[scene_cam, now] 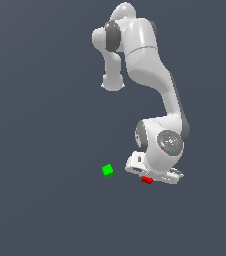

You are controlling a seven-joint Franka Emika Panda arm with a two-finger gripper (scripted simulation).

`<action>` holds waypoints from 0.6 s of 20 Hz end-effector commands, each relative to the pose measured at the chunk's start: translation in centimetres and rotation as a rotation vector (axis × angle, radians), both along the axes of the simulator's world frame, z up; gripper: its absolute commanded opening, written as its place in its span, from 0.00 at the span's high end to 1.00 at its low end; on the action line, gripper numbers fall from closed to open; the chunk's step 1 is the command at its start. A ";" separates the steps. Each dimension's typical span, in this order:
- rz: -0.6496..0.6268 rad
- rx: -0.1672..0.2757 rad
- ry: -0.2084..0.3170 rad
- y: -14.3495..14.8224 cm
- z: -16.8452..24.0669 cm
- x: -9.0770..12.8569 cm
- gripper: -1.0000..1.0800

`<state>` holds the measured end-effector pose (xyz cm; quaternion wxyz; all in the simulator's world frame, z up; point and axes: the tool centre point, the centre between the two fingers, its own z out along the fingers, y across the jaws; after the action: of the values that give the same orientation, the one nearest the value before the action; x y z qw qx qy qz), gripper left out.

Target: Stack the red cube on top of the green cube.

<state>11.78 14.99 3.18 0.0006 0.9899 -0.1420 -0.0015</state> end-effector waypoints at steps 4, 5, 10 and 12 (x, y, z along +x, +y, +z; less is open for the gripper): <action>0.000 0.001 -0.002 0.0 3.6 0.0 1.00; 0.000 0.001 -0.003 0.0 4.5 0.0 1.00; 0.000 0.001 -0.003 0.0 7.5 0.0 1.00; 0.000 0.001 -0.003 0.0 8.2 0.0 1.00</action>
<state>11.82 15.00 10.81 -0.0002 0.9899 -0.1420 0.0004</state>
